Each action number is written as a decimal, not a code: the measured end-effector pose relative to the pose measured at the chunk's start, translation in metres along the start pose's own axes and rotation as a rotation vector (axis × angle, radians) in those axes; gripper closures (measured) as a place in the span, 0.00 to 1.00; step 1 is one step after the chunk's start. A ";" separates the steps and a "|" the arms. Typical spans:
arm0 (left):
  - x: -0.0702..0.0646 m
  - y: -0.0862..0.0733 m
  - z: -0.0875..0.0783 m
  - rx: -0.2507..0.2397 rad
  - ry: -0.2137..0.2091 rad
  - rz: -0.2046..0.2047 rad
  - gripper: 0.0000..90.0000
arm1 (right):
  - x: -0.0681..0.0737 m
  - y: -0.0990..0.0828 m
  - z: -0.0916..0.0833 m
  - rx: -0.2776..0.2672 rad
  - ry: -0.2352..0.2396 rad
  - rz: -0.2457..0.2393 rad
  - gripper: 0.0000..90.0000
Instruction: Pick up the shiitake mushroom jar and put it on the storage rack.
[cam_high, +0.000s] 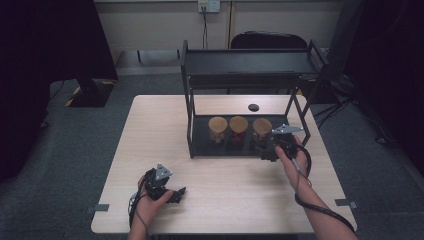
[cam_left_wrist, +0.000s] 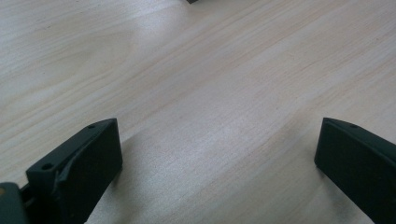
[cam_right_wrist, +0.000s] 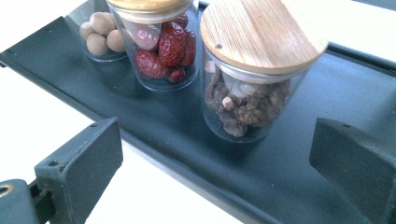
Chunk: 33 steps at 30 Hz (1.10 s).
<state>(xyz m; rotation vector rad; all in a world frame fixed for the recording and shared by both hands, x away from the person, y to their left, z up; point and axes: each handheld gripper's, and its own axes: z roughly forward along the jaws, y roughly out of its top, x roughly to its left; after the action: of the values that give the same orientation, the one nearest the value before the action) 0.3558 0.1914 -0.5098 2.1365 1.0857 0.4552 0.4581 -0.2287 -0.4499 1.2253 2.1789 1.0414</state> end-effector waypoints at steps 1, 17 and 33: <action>0.000 0.000 0.000 0.000 0.000 0.000 0.00 | 0.000 0.000 -0.002 -0.004 0.003 0.001 0.02; 0.000 0.000 0.000 0.000 0.000 0.000 0.00 | 0.017 -0.004 -0.014 -0.018 0.052 -0.025 0.02; 0.000 0.000 0.000 0.000 0.000 0.000 0.00 | 0.020 -0.017 -0.023 -0.019 0.108 -0.041 0.03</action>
<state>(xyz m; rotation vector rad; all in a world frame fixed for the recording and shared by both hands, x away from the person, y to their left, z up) 0.3558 0.1914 -0.5098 2.1365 1.0854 0.4554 0.4236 -0.2266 -0.4489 1.1358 2.2600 1.1335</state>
